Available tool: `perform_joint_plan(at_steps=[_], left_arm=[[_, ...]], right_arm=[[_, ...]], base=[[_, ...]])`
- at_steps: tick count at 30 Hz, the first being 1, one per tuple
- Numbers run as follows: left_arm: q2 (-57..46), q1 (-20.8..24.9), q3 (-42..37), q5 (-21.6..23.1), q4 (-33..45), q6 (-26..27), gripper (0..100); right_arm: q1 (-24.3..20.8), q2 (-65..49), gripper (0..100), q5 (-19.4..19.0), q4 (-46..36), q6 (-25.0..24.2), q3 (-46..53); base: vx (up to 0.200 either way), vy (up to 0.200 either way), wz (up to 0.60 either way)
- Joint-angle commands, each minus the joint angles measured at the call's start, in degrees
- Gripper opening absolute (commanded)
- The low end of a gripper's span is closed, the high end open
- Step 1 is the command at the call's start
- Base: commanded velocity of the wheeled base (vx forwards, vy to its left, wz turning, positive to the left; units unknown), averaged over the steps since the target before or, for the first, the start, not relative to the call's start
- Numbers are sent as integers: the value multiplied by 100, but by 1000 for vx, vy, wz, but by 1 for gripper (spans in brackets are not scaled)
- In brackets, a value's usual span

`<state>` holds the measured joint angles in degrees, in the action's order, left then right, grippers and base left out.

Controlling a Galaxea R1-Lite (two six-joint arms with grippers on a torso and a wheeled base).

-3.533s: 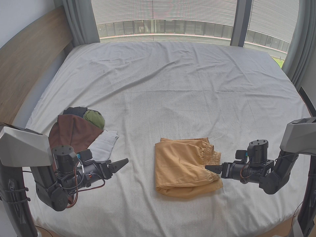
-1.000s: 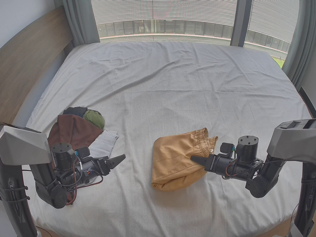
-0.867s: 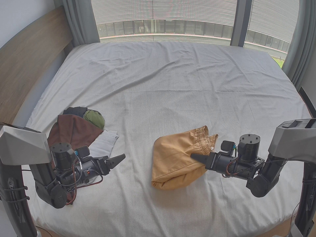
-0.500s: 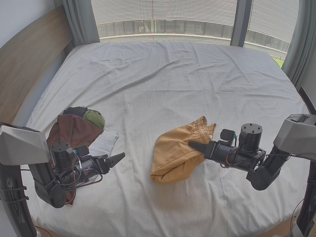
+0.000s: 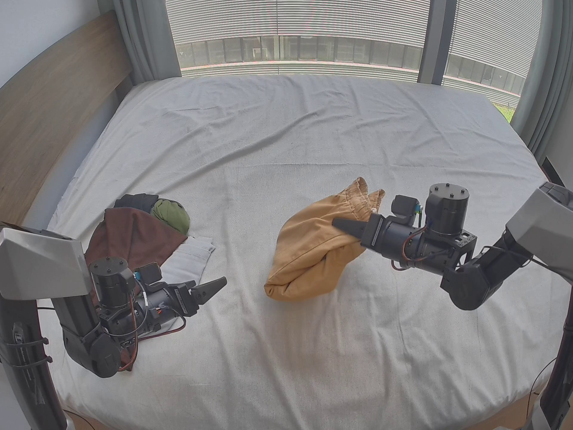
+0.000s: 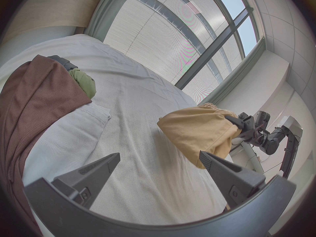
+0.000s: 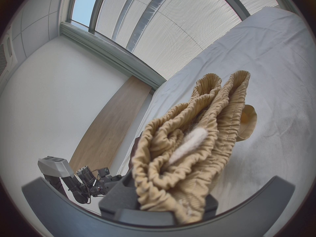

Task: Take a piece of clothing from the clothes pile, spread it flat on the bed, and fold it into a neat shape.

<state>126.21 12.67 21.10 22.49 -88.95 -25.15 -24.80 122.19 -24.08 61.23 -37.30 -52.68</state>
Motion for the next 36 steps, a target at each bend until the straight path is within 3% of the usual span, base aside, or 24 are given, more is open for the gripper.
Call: perform_joint_plan(at_steps=[1, 18, 36], left_arm=[[27, -1, -10, 1, 1, -8, 100], [44, 17, -54, 1, 1, 1, 100], [114, -1, -54, 10, 1, -8, 100]], right_arm=[[27, -11, 0, -1, -375, 4, -604], [124, 859, 0, -1, -1975, 39, -3029], [168, 1853, 0, -1, -2977, 144, -4945]], base=[[0, 0, 0], [0, 0, 0], [0, 0, 0]])
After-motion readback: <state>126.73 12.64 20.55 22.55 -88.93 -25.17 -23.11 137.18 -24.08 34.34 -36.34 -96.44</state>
